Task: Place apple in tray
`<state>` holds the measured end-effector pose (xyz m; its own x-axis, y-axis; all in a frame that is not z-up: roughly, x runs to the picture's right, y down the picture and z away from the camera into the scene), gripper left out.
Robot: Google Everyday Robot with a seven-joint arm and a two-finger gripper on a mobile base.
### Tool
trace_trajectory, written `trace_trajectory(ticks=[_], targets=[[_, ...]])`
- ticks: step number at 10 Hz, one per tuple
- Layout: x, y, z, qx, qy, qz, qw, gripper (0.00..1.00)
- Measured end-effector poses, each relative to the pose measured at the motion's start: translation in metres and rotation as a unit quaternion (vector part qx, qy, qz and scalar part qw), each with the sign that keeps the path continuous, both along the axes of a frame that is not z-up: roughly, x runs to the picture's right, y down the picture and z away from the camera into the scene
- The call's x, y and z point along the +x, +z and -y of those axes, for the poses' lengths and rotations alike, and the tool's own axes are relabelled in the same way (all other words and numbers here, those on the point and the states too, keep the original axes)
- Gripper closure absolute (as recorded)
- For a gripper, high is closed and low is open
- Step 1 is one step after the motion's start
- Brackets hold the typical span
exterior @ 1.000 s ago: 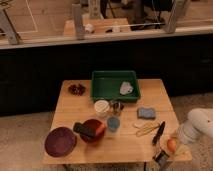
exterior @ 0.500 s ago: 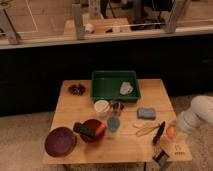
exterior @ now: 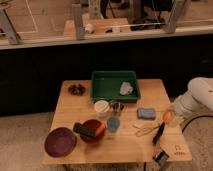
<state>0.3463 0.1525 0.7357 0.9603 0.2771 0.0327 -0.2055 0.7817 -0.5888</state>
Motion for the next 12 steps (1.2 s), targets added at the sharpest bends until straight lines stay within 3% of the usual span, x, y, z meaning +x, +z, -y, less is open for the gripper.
trace_trajectory(ticks=[3, 5, 8, 9, 10, 12], targets=[[-0.002, 0.001, 0.002, 0.003, 0.001, 0.002, 1.0, 1.0], [-0.009, 0.01, 0.015, 0.031, 0.053, 0.014, 0.998, 1.0], [-0.046, 0.043, 0.059, 0.067, 0.107, 0.049, 0.9908, 1.0], [-0.067, 0.058, 0.086, 0.088, 0.131, 0.065, 0.9853, 1.0], [-0.082, 0.064, 0.1, 0.098, 0.141, 0.077, 0.9821, 1.0], [-0.084, 0.066, 0.104, 0.101, 0.147, 0.079, 0.9807, 1.0]])
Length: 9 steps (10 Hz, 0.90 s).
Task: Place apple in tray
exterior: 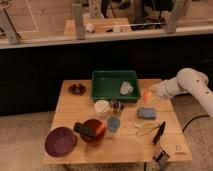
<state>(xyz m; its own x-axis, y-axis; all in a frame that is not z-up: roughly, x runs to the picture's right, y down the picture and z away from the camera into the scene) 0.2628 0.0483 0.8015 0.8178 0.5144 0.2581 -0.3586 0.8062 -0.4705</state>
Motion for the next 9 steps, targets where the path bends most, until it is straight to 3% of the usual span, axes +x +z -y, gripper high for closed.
trace_trajectory(ticks=[5, 8, 9], targets=[[-0.005, 0.0, 0.002, 0.003, -0.002, 0.006, 1.0, 1.0], [-0.052, -0.003, 0.026, 0.026, -0.015, 0.053, 0.9981, 1.0], [-0.08, -0.003, 0.037, 0.035, -0.02, 0.072, 0.9966, 1.0]])
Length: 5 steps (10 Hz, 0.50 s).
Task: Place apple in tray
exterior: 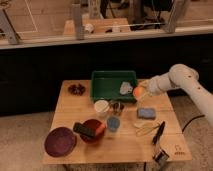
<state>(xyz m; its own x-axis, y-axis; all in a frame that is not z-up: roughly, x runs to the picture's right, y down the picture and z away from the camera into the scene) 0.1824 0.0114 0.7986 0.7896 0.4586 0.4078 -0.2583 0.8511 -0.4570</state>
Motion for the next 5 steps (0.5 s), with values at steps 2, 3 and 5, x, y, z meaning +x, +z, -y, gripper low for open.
trace_trajectory(ticks=[2, 3, 5], targets=[[-0.051, 0.0, 0.019, 0.015, -0.008, 0.033, 0.9993, 1.0], [-0.077, 0.001, 0.025, 0.022, -0.01, 0.05, 0.9985, 1.0], [-0.124, 0.01, 0.04, 0.03, -0.003, 0.076, 0.9966, 1.0]])
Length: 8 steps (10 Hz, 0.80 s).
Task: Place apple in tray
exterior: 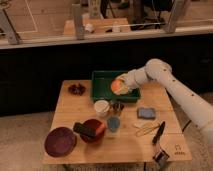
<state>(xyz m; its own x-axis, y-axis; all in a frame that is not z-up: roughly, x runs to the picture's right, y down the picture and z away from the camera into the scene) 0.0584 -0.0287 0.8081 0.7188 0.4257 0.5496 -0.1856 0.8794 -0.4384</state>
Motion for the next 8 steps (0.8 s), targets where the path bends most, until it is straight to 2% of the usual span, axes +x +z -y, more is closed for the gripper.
trace_trajectory(ticks=[2, 4, 5, 8], targets=[[-0.04, 0.018, 0.025, 0.0, 0.013, 0.017, 0.9998, 1.0], [-0.061, 0.051, 0.053, -0.009, 0.029, 0.017, 0.9994, 0.86], [-0.07, 0.073, 0.062, -0.016, 0.034, 0.009, 0.9993, 0.74], [-0.076, 0.126, 0.048, -0.04, 0.036, -0.006, 0.9986, 0.44]])
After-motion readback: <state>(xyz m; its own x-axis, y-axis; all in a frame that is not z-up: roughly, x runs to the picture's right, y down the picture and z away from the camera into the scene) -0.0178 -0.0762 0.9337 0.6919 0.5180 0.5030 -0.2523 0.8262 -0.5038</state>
